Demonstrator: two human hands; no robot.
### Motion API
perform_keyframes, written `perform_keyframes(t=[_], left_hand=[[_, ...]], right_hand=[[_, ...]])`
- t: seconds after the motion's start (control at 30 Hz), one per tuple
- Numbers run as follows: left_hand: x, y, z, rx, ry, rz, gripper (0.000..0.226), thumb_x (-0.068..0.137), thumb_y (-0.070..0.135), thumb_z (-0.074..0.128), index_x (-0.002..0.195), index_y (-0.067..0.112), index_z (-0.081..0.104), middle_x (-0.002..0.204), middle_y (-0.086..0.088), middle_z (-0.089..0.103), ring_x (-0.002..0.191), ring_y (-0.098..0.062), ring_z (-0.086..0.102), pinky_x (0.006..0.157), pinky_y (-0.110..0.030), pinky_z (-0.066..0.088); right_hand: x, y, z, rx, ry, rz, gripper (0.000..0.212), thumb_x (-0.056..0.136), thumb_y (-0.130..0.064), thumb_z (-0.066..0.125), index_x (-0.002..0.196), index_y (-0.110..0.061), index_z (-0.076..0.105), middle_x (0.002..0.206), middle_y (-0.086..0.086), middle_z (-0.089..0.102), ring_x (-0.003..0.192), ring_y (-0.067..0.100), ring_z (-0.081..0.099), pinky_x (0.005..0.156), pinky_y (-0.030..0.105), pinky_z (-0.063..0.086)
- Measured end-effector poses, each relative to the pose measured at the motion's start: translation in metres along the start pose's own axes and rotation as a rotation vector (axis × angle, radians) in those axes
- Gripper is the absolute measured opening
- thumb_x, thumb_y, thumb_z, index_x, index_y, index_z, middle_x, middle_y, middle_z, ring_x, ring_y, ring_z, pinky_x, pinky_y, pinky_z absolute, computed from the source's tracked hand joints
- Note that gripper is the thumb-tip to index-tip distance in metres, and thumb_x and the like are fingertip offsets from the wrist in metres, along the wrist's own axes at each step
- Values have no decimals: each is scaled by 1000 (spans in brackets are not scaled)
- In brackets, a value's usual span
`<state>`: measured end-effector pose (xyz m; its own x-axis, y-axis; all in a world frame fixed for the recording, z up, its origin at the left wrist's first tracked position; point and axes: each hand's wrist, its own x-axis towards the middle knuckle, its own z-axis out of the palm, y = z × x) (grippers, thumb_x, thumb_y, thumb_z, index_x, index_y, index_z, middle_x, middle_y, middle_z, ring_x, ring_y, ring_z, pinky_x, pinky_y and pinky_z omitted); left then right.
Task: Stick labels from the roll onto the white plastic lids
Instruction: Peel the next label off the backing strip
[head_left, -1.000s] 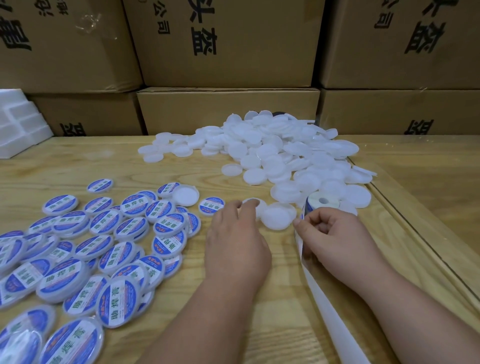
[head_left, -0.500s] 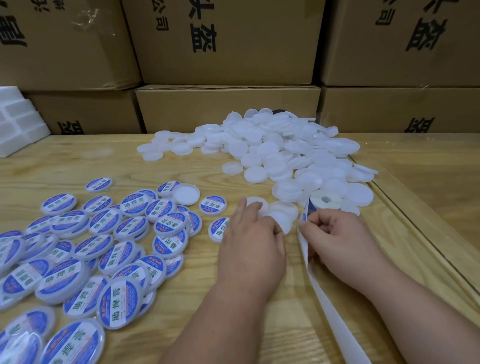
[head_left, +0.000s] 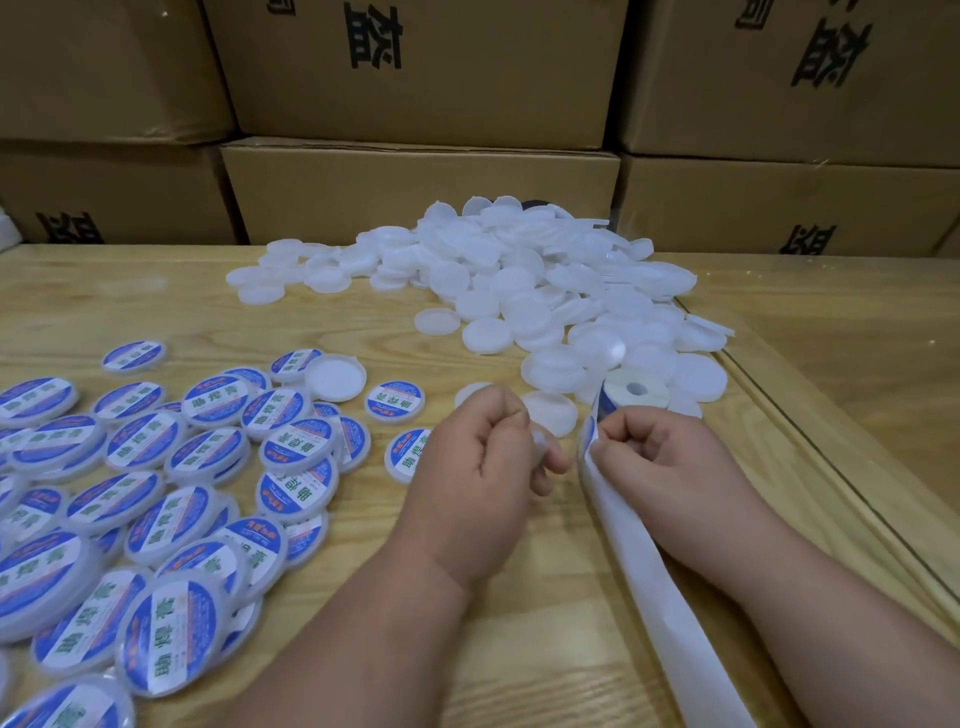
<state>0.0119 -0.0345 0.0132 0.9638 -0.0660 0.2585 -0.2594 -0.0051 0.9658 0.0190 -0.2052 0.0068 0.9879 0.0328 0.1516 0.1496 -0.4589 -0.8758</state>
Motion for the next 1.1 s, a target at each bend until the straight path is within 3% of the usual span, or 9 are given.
perform_keyframes(t=[0.17,0.33,0.47,0.6,0.7,0.8,0.9,1.0,1.1], left_hand=[[8,-6,8,169,-88,-75,22,80,43,74,89,41,54,80,11,68,64,-10,60,61,-27,51],[13,-8,5,183,-105,-106,26,91,26,72,104,44,58,90,12,72,63,-3,62,56,-16,49],[10,-9,8,218,-92,-120,27,90,21,65,102,45,60,91,11,72,62,-2,61,57,-16,48],[14,-9,6,199,-23,-105,27,85,14,59,89,39,68,82,11,69,50,-3,51,47,-15,42],[18,-8,6,108,96,-158,25,81,15,58,79,35,73,66,13,68,43,-2,48,41,-14,38],[22,-6,3,-2,195,-214,27,68,26,55,79,39,76,71,6,74,55,-6,60,49,-19,48],[23,-6,1,-74,243,-211,29,66,25,53,79,36,77,67,9,71,59,-5,63,52,-21,50],[20,-6,0,-68,239,-202,30,65,26,53,78,37,78,67,10,71,61,-6,63,55,-23,51],[19,-6,1,-47,205,-208,30,66,26,54,79,39,78,67,8,71,61,-8,61,55,-25,50]], right_hand=[[0,3,0,29,16,-41,20,91,-16,65,77,-2,59,55,0,39,51,12,31,45,21,26],[0,3,0,41,19,-48,22,94,-16,66,75,-6,60,55,1,39,51,13,30,44,23,24],[-4,1,0,26,-7,-39,21,93,-13,65,73,-8,61,55,2,42,51,14,33,45,24,27],[-3,-4,-1,31,27,-17,20,87,-13,59,69,-7,54,55,-2,36,51,11,29,44,21,25],[-3,-11,-3,104,63,44,22,76,-22,52,63,-8,42,56,-2,31,53,14,26,48,28,22],[-5,-14,-3,195,78,82,24,72,-23,49,61,-13,31,62,3,23,58,20,20,55,42,18],[-5,-14,-2,198,72,92,26,72,-22,48,61,-11,26,65,8,20,61,27,16,55,45,16],[-5,-11,1,191,84,54,24,71,-21,47,63,-3,34,58,9,27,54,23,23,49,38,20],[-5,-8,6,273,140,-26,16,84,-13,58,70,-16,53,57,8,46,47,17,37,43,25,32]])
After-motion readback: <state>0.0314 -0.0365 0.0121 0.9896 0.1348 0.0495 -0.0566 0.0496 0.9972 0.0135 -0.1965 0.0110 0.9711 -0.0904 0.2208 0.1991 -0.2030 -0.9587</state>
